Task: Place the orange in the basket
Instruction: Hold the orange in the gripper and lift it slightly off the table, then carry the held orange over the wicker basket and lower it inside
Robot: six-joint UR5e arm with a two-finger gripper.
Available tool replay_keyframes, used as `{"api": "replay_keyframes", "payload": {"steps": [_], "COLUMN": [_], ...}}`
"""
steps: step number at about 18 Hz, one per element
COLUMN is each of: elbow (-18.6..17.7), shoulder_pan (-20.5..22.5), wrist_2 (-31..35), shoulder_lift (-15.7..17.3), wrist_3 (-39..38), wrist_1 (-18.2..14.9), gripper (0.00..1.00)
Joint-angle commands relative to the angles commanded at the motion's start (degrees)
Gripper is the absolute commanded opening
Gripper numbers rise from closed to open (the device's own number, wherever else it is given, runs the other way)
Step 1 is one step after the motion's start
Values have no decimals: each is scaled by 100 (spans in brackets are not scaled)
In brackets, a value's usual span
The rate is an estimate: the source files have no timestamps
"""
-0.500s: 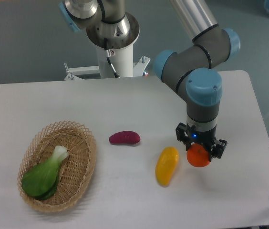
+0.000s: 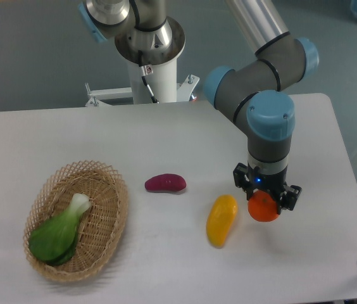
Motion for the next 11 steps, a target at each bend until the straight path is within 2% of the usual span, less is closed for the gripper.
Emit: {"api": "replay_keyframes", "payload": {"steps": [8,11], "elbow": [-96,-97], "shoulder_pan": [-53,-228], "wrist_2": [-61,-79], "shoulder_lift": [9,9], "wrist_3": [-308,-631], "wrist_1": [9,26], "gripper": [54,54]}}
